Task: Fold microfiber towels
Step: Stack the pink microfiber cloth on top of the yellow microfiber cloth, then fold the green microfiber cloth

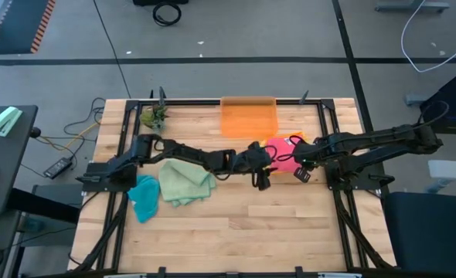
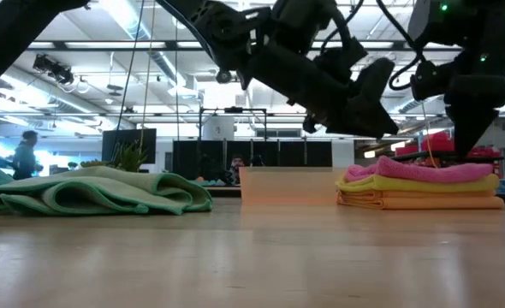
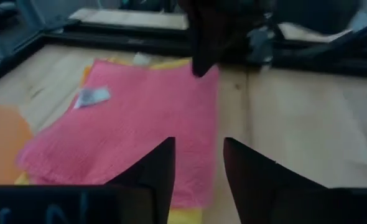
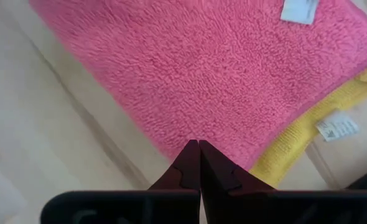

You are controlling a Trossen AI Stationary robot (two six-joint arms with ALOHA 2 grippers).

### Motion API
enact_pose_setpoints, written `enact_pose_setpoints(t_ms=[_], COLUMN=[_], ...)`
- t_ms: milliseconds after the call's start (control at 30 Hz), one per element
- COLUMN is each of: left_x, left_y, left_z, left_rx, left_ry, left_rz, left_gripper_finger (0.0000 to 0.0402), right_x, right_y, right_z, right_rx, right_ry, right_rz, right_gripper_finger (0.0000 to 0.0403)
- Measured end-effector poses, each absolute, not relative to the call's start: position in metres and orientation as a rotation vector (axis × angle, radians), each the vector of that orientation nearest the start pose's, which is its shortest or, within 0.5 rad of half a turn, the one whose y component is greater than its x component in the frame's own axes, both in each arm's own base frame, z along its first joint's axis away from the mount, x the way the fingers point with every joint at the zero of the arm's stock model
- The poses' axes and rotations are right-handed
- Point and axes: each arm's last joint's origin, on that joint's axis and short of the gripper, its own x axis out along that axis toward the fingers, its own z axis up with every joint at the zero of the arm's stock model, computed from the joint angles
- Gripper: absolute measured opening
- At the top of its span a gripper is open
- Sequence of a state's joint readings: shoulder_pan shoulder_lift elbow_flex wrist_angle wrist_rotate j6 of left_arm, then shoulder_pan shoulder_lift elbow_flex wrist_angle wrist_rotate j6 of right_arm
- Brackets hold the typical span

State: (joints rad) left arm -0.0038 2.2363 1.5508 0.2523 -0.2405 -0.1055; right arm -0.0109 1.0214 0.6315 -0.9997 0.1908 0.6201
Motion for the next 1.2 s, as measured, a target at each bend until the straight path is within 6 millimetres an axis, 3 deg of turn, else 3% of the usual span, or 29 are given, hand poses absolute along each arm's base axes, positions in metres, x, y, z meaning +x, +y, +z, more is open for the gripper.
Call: enact_pose_setpoints(t_ms=[200,633,800,867,1000,1200], left_x=[0.501,0.503,0.502,0.501,0.495,0.46], left_y=[0.021,0.015,0.008,0.007,0.007,0.003], left_z=[0.148,0.129,0.128,0.134,0.171,0.228], left_rx=[-0.119,-0.147,-0.155,-0.145,-0.116,-0.051], left_ry=[0.409,0.453,0.483,0.474,0.433,0.601], left_rz=[0.301,0.212,0.175,0.168,0.158,0.149], left_gripper_finger=[0.0121,0.0118,0.0118,0.0121,0.0123,0.0117], right_x=[0.156,0.155,0.155,0.157,0.164,0.176], right_y=[-0.012,-0.012,-0.013,-0.013,-0.012,0.01], right_z=[0.186,0.186,0.199,0.207,0.228,0.256], right_rx=[0.358,0.339,0.328,0.324,0.321,0.29], right_ry=[1.349,1.363,1.378,1.369,1.328,1.181], right_rz=[-0.638,-0.633,-0.655,-0.653,-0.628,-0.485], right_gripper_finger=[0.0003,0.0003,0.0003,0.0003,0.0003,0.0003])
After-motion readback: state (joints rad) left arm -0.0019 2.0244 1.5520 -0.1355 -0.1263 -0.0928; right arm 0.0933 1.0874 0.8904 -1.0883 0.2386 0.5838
